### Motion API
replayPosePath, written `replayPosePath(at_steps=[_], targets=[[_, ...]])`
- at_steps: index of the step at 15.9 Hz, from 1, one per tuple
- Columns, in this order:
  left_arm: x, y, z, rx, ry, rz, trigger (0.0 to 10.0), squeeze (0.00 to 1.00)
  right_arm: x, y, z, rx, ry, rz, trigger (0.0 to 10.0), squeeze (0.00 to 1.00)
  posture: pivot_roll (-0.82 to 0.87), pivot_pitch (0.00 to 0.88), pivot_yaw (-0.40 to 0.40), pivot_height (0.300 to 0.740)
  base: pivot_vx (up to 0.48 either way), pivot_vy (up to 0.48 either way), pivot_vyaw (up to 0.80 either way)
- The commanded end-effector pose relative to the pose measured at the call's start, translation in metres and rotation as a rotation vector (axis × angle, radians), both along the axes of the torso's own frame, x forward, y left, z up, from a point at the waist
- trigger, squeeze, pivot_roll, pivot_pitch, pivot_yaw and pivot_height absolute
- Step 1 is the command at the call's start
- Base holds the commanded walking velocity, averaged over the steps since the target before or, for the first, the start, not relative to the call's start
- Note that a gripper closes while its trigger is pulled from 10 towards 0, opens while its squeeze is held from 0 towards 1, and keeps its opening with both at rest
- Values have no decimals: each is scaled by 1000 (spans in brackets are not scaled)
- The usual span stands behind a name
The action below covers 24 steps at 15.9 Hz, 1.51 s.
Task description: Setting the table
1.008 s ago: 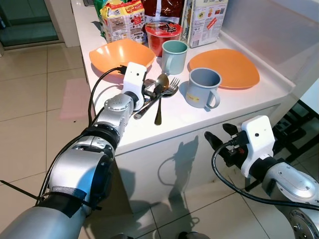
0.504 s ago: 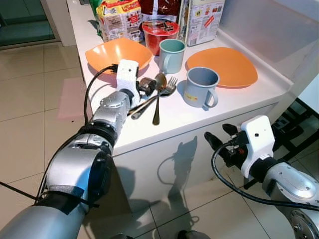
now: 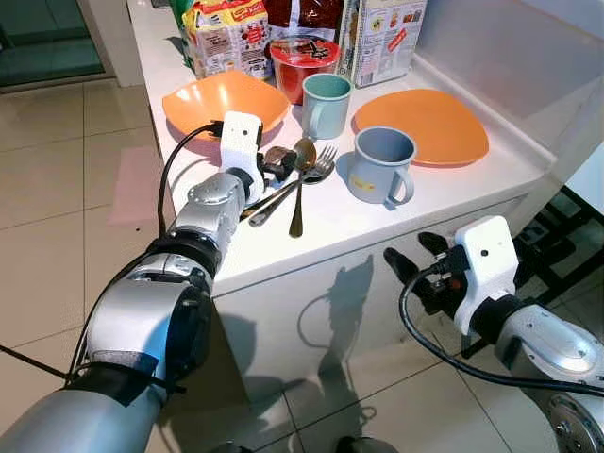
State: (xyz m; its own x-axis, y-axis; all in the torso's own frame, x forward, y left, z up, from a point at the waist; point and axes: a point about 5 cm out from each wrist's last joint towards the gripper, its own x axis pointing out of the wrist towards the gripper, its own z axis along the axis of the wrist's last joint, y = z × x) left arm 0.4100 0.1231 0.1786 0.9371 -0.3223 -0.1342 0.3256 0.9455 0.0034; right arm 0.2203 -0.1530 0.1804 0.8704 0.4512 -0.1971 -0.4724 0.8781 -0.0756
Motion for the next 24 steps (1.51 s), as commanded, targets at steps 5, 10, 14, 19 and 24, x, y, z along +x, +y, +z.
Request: replayPosePath(at_steps=[5,10,14,19,24], targets=[[-7,-1,-20,215,102,-120,10000,1000,-4,2,3,15,7,49,10000,0,-242,84,-30,740,0,0,0],[-7,11,-17,217,116,-160,10000,1000,-3,4,3,29,8,60,10000,0,-229,83,-31,740,0,0,0],[-5,15,-6,159,88,-217,10000,1000,-2,4,3,35,6,57,10000,0,-226,83,-30,740,0,0,0],[-2,22,9,89,44,-216,10000,1000,-1,4,3,41,4,50,10000,0,-224,79,-30,740,0,0,0],[-2,22,0,185,73,-150,10000,1000,-1,4,3,40,5,53,10000,0,-227,73,-31,740,0,0,0]])
